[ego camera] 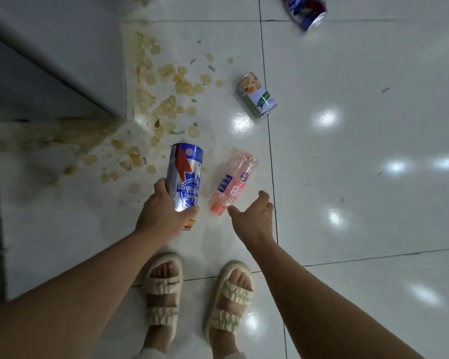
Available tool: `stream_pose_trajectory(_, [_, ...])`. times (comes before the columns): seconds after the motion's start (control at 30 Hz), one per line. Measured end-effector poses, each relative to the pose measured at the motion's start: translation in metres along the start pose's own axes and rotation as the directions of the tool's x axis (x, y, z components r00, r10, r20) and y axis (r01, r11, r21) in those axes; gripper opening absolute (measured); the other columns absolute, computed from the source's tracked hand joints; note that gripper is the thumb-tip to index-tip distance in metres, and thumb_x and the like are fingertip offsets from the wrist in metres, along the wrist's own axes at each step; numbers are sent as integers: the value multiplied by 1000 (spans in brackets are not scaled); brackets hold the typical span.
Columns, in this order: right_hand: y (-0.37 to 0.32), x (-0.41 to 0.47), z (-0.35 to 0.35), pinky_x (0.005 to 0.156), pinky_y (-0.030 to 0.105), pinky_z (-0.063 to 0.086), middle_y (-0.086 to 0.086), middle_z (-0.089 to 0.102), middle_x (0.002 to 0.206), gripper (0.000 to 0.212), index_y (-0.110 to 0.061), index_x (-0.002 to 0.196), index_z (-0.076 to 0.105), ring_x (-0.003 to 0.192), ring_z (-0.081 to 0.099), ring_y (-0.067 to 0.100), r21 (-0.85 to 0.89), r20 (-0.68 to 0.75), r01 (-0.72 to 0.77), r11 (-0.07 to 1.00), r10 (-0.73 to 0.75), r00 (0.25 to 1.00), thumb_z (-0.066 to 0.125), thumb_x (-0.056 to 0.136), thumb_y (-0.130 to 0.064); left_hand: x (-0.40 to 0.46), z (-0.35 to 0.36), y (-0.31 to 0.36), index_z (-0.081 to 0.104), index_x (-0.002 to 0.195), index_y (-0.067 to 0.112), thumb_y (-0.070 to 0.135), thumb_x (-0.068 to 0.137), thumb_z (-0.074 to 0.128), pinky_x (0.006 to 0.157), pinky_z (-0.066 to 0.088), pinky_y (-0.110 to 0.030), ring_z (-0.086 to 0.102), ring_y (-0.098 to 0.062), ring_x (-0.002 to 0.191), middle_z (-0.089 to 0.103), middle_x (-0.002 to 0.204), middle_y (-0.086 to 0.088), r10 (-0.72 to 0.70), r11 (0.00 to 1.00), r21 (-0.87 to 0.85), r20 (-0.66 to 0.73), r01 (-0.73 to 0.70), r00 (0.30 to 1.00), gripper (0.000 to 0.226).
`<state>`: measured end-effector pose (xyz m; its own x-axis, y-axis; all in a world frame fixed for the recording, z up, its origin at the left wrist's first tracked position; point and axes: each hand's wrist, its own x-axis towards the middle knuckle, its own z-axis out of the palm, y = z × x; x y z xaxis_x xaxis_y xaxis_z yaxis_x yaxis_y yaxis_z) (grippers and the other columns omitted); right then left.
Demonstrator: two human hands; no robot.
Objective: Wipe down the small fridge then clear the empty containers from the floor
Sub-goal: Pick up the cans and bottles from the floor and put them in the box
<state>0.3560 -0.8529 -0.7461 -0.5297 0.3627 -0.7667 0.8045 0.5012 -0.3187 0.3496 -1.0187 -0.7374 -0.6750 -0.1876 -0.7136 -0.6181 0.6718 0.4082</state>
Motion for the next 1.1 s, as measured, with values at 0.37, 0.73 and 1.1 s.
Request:
stream_pose_trajectory(0.37, [27,121,91,98,53,43,16,39,136,104,-13,142,14,123,44,36,321,-68,-176,931,208,976,80,66,-41,103,50,-36,34,128,12,30,72,77,71,43,-28,58,-22,90,59,116,-8,161,980,116,-3,-160,987,73])
stream_pose_trajectory(0.73, [26,105,79,83,35,46,10,54,122,78,-12,131,33,106,56,27,428,-174,-145,892,239,955,77,72,-38,94,29,-25,33,130,13,32,73,76,71,45,-28,61,-23,98,58,119,-8,173,970,169,42,-177,984,75])
stream_pose_trajectory(1.1, [-54,-50,-97,88,43,52,8,59,117,76,-13,128,39,100,60,27,458,-252,4,889,126,959,79,68,-36,-36,-85,111,35,130,17,35,70,78,73,49,-29,60,-19,91,59,117,-3,238,970,54,-6,-237,971,75])
